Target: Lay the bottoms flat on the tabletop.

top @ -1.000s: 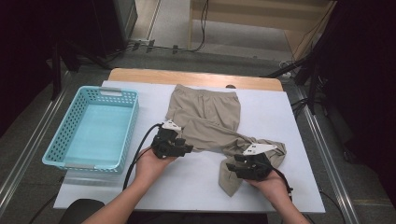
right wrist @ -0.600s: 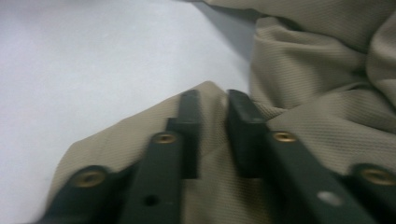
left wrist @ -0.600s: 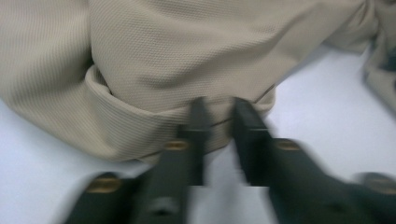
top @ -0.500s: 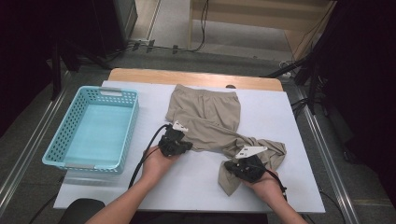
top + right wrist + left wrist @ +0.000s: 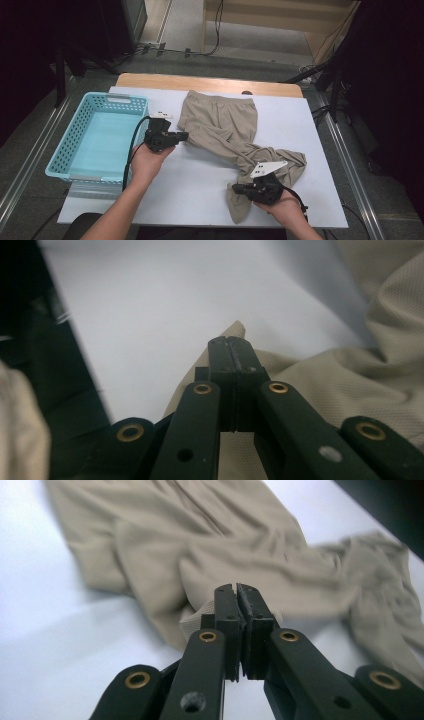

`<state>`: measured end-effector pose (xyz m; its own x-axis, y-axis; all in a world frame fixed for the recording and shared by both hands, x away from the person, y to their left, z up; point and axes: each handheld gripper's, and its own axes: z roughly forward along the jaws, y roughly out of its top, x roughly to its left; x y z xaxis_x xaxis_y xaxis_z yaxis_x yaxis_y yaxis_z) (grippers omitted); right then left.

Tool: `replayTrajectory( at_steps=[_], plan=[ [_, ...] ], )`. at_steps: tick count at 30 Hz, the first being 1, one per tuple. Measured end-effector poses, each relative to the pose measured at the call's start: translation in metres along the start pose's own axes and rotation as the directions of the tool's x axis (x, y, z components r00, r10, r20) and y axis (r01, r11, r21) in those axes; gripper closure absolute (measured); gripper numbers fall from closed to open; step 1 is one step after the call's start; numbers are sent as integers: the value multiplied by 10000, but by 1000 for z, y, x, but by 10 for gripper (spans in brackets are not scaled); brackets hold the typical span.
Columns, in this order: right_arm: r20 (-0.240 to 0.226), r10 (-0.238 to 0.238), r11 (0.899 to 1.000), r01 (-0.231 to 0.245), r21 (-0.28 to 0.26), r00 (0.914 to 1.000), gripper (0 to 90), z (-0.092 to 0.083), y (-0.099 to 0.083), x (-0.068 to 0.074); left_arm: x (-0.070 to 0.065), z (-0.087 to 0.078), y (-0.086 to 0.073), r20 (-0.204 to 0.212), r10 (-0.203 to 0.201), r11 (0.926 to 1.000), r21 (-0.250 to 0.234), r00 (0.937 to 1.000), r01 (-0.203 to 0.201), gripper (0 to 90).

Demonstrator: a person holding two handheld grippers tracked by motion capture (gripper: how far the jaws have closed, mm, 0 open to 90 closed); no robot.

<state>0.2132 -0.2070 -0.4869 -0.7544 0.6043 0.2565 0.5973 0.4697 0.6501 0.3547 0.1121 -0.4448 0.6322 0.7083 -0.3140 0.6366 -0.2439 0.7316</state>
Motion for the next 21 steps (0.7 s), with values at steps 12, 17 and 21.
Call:
replayTrajectory(
  at_steps=[12, 17, 21],
  plan=[
    [538, -1142, 9921, 1168, -464, 9920, 607, 16, 12, 19, 13, 9, 6, -538, -250, 9997, -69, 9982, 246, 880],
    [1468, -1235, 9916, 1279, -208, 9814, 525, 41, 20, 4, 13, 12, 5, -536, -245, 9997, 47, 9983, 248, 880],
    [2165, -936, 9956, 926, 149, 9718, 518, 57, 19, -12, 14, 13, 5, -515, -288, 9995, 96, 9983, 293, 880]
  ],
)
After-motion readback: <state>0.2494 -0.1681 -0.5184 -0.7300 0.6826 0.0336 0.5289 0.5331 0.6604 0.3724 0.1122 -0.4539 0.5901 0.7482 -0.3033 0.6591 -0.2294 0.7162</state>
